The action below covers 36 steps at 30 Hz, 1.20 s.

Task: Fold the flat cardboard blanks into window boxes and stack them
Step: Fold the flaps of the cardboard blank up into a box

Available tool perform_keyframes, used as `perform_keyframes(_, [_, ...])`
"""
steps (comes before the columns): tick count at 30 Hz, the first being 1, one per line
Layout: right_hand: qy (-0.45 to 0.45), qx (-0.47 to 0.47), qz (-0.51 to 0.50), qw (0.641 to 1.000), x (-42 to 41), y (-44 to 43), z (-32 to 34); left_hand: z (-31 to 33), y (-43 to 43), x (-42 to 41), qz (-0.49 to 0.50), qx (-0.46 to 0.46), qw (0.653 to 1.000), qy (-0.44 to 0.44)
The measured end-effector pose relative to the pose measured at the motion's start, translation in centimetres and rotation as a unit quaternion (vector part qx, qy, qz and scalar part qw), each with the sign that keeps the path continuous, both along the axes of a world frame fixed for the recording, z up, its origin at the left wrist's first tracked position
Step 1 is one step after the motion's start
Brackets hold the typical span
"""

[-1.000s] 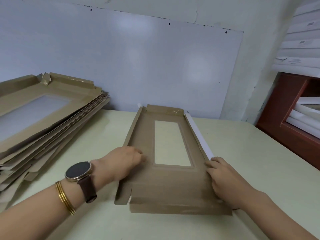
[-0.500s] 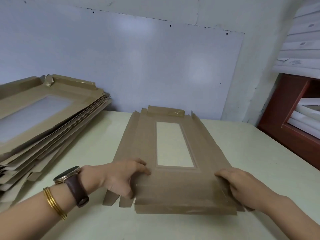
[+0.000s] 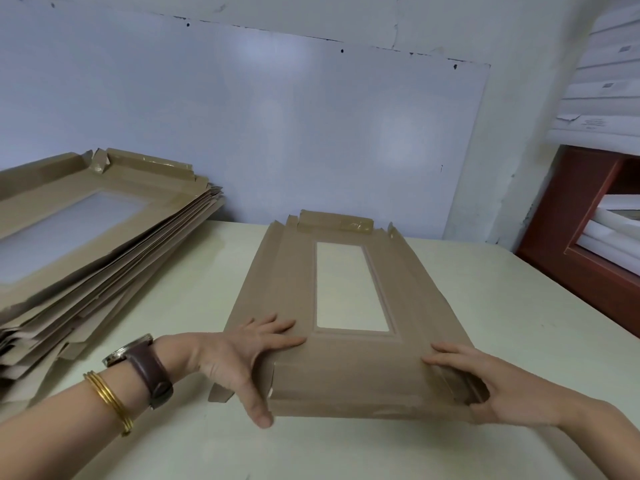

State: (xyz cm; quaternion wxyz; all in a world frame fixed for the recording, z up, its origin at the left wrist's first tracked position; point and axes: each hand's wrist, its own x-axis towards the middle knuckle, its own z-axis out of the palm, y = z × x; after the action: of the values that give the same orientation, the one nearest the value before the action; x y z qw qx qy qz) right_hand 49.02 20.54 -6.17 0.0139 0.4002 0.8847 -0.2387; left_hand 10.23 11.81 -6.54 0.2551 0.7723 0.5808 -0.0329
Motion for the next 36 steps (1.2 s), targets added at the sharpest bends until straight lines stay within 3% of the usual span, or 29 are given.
perform_keyframes(5, [0.036, 0.013, -0.013, 0.999, -0.2, -0.2, -0.8, -0.9, 0.6, -0.1, 0.023, 0.043, 0.999, -0.014])
perform_keyframes(13, [0.097, 0.175, -0.006, 0.980, -1.1, -0.7, -1.8, -1.9, 0.5, 0.3, 0.062, 0.143, 0.981, -0.119])
perform_keyframes(21, [0.151, 0.177, -0.019, 0.972, -1.7, -0.9, -1.6, -0.7, -0.5, 1.2, 0.021, 0.193, 0.966, -0.172])
perform_keyframes(26, [0.126, 0.171, -0.054, 0.976, -2.4, -0.3, -0.9, -0.7, 0.2, 1.2, 0.102, 0.209, 0.949, -0.213])
perform_keyframes(31, [0.180, 0.160, -0.098, 0.966, -3.2, 0.6, -0.8, -1.3, 1.4, 1.0, 0.157, 0.222, 0.926, -0.263])
perform_keyframes(36, [0.170, 0.172, -0.146, 0.959, -3.9, 2.3, -1.2, -1.9, 2.6, 1.1, 0.219, 0.251, 0.905, -0.266])
